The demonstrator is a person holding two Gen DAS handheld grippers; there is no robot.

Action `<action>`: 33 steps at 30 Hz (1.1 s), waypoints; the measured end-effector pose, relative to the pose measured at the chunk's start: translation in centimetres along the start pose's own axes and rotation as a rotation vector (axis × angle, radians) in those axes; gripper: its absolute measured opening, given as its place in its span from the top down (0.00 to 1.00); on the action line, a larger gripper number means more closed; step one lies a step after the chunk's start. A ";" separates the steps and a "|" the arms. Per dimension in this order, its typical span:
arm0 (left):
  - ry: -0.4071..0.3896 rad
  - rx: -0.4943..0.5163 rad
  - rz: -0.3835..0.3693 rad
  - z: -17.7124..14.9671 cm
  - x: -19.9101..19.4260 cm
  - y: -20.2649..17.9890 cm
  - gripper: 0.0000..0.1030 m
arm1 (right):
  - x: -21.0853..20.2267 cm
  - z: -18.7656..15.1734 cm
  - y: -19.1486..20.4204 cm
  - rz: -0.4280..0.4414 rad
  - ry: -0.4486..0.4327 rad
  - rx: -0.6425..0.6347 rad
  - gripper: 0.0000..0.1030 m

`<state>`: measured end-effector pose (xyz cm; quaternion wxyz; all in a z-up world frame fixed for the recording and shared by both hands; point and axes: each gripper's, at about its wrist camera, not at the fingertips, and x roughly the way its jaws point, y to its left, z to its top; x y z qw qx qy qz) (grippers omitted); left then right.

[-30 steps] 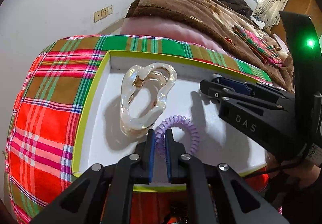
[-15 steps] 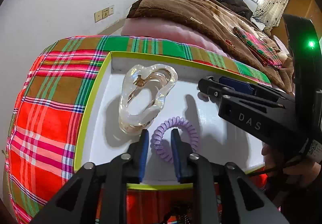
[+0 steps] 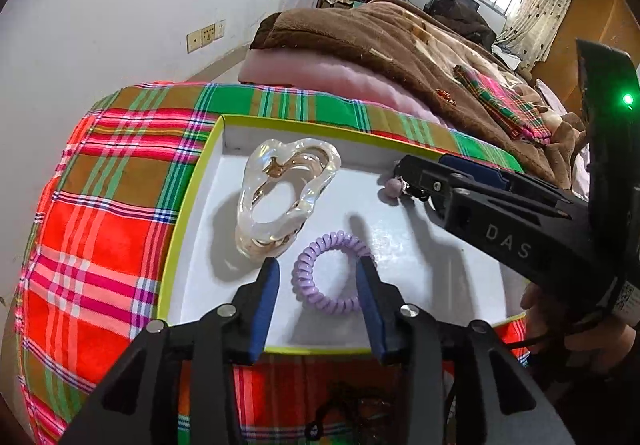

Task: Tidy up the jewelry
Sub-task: 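Open the left tool to drop the lavender coil while the right releases the charm tie, then withdraw both tools from the box toward the remaining jewelry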

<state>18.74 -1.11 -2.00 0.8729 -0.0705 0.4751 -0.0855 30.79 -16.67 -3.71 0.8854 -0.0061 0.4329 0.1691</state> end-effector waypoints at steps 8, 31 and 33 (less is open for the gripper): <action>-0.049 0.018 0.013 -0.7 -2.8 -0.4 0.55 | -4.1 -0.9 0.4 0.009 -0.069 0.023 0.57; -0.117 -0.004 -0.079 -6.9 -8.8 1.8 0.46 | -12.0 -11.2 0.2 -0.024 -0.115 0.062 0.57; -0.111 0.000 -0.089 -7.6 -8.8 2.0 0.46 | -11.9 -12.2 -0.2 -0.017 -0.102 0.065 0.57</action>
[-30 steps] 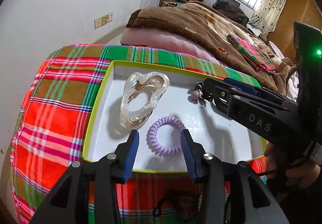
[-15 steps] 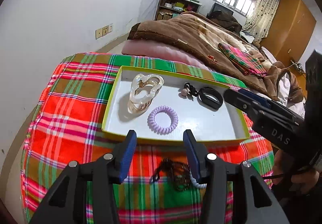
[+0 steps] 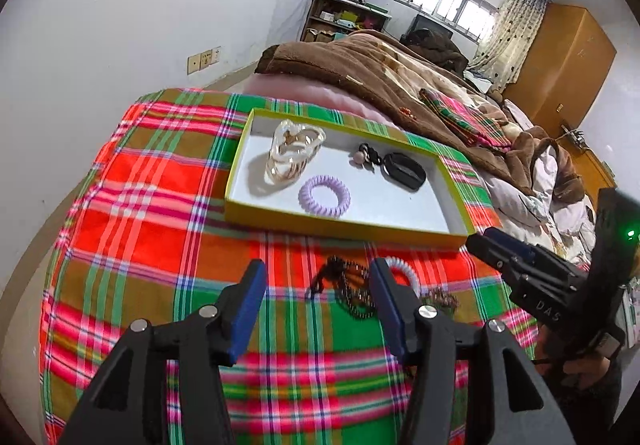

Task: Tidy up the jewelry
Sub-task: 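Withdraw both tools from the box toward the remaining jewelry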

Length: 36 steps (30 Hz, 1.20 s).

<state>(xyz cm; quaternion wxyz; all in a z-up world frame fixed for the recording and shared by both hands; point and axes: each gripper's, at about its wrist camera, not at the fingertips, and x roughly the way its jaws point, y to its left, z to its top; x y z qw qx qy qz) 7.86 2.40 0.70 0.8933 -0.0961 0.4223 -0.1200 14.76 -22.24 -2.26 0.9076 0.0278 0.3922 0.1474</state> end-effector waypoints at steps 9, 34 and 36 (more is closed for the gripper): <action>0.033 -0.023 0.006 -2.1 0.1 1.2 0.46 | 1.5 -3.6 -0.6 0.040 0.071 -0.068 0.57; 0.087 -0.010 0.033 -3.6 1.2 0.3 0.46 | 2.9 -5.1 1.9 0.095 0.161 -0.293 0.57; 0.090 -0.009 0.036 -3.5 1.3 0.1 0.46 | 2.8 -5.2 1.9 0.081 0.160 -0.301 0.57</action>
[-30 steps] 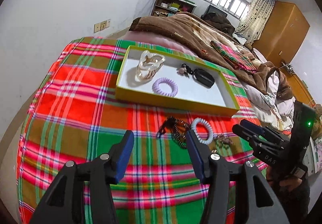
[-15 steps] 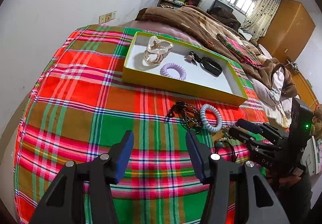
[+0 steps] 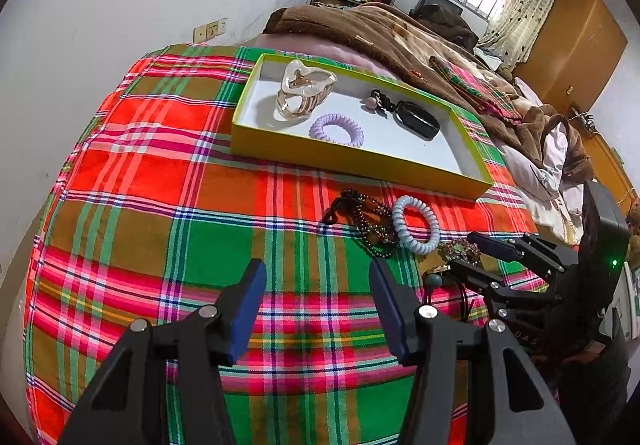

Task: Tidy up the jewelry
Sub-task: 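Withdraw both tools from the box toward the remaining jewelry, then grip the light blue coil hair tie with the left tool while the right approaches the rhinestone clip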

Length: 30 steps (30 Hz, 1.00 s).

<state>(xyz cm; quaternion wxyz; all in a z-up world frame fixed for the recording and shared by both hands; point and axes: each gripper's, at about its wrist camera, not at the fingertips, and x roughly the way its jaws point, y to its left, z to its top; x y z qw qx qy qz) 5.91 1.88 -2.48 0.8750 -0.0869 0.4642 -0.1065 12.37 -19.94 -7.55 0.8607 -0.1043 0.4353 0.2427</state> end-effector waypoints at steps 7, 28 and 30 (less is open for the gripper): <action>0.008 0.012 0.002 0.0 0.4 -0.6 0.46 | -0.4 -0.5 -0.2 -0.022 -0.009 0.003 0.65; 0.041 0.168 0.038 3.0 4.1 -7.0 0.49 | -2.9 -2.1 -1.9 -0.043 -0.074 0.107 0.66; 0.068 0.176 0.058 3.0 5.1 -7.4 0.58 | -3.1 -2.3 -2.1 -0.042 -0.079 0.114 0.66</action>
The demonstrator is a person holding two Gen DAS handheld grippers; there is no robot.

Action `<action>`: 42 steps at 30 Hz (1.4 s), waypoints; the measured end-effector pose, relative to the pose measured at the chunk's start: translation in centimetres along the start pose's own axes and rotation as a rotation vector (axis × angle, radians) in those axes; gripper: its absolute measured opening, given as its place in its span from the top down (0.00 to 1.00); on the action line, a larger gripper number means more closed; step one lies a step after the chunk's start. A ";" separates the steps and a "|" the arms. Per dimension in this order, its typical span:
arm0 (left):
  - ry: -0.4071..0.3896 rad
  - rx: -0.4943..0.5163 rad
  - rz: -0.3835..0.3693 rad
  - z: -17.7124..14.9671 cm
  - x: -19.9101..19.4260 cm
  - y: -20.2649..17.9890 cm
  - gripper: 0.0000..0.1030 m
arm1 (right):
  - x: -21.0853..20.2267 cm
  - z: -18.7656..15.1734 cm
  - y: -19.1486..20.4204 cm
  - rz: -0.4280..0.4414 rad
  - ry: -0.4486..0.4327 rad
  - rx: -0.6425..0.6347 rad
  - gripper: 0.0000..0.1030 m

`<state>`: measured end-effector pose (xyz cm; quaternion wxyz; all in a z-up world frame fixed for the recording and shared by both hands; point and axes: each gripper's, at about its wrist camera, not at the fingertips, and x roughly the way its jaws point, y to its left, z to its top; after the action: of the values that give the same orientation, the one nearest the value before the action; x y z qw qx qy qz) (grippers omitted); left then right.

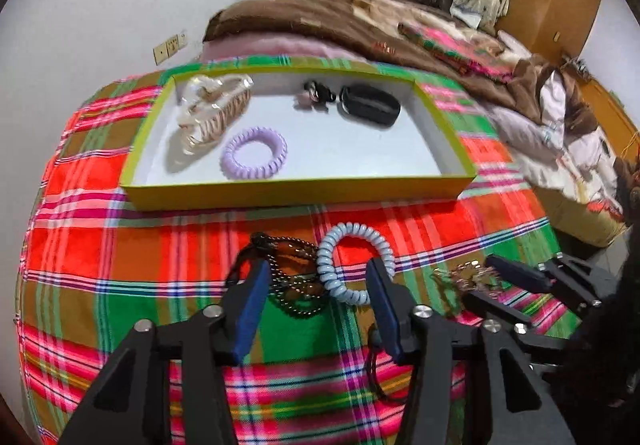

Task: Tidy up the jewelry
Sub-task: 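Grip the light blue coil hair tie with the left tool while the right approaches the rhinestone clip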

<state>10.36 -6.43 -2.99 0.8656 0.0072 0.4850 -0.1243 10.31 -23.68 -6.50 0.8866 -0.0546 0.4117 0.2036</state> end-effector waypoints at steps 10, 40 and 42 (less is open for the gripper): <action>0.018 0.042 0.090 -0.1 1.0 -1.1 0.64 | -0.8 -0.3 -0.5 0.003 -0.025 0.019 0.66; -0.064 0.016 0.042 0.5 -1.8 -0.9 0.90 | -2.4 0.2 -1.2 -0.002 -0.084 0.080 0.66; -0.073 0.010 0.035 0.7 -2.2 -0.7 0.90 | -2.7 0.4 -1.2 -0.002 -0.091 0.084 0.66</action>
<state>9.71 -6.79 -0.64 0.8848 0.0155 0.4522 -0.1116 9.52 -25.52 -4.32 0.9062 -0.0084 0.3789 0.1874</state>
